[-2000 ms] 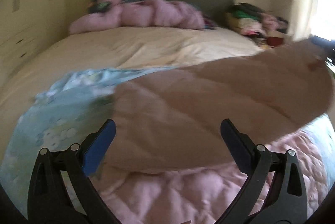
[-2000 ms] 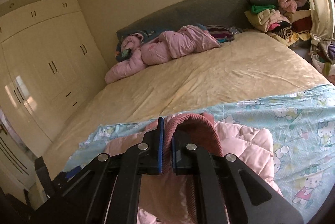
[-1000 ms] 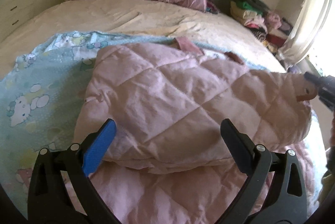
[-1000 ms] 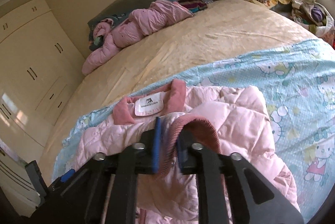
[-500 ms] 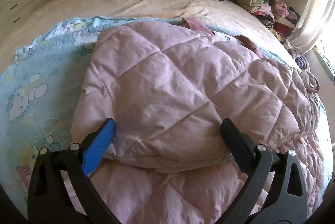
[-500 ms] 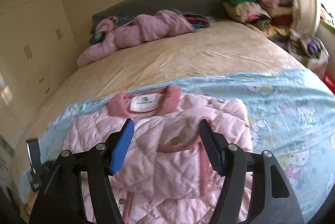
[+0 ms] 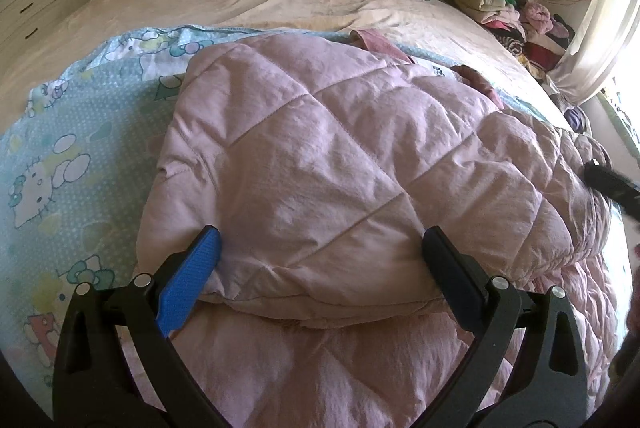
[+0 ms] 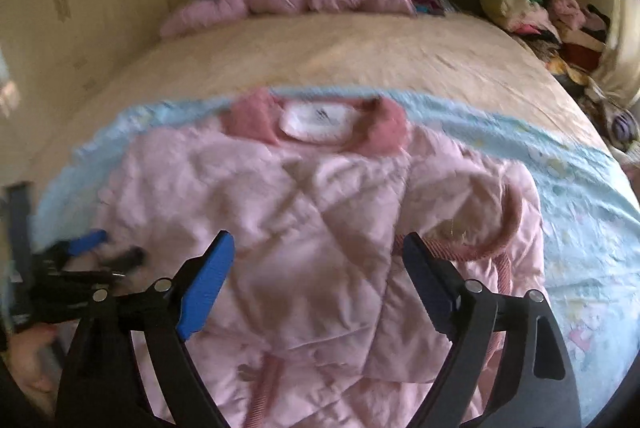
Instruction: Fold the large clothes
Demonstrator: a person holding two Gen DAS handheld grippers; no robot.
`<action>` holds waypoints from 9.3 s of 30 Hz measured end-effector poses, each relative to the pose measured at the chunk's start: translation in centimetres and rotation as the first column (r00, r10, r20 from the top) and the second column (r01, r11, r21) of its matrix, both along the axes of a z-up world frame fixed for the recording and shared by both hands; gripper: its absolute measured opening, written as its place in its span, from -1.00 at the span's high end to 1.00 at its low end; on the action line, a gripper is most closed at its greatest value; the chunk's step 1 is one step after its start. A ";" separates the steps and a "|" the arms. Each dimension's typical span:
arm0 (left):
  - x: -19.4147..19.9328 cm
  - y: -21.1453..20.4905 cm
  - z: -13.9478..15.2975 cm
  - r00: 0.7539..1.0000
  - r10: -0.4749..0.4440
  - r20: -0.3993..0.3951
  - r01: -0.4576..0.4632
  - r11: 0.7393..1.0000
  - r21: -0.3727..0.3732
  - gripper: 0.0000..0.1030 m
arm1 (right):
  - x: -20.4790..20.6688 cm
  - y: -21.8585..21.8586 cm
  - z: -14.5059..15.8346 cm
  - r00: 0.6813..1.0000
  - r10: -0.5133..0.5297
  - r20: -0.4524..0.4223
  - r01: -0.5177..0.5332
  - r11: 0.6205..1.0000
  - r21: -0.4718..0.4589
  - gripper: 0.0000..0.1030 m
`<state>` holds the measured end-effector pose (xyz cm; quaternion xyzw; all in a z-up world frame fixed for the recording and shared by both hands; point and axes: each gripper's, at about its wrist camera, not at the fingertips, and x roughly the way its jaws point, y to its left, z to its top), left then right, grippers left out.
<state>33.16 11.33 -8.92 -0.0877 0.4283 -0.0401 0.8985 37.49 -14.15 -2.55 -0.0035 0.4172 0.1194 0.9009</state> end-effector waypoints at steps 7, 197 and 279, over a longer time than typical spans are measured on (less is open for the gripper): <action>0.2 0.0 0.0 1.000 -0.002 0.000 0.002 1.000 0.000 -0.84 | 2.4 -0.5 -4.9 0.991 -0.032 -0.133 0.038 0.998 0.048 -0.85; -30.9 4.0 -3.2 0.991 0.080 -0.106 -0.083 0.996 -0.020 0.22 | -36.7 -22.6 -9.0 0.959 -0.119 -0.256 0.190 0.944 0.270 -0.14; -7.7 3.5 12.4 0.887 0.351 0.301 -0.347 0.935 -0.068 0.73 | -6.9 -23.3 8.2 0.941 -0.271 0.203 0.146 0.865 0.479 0.72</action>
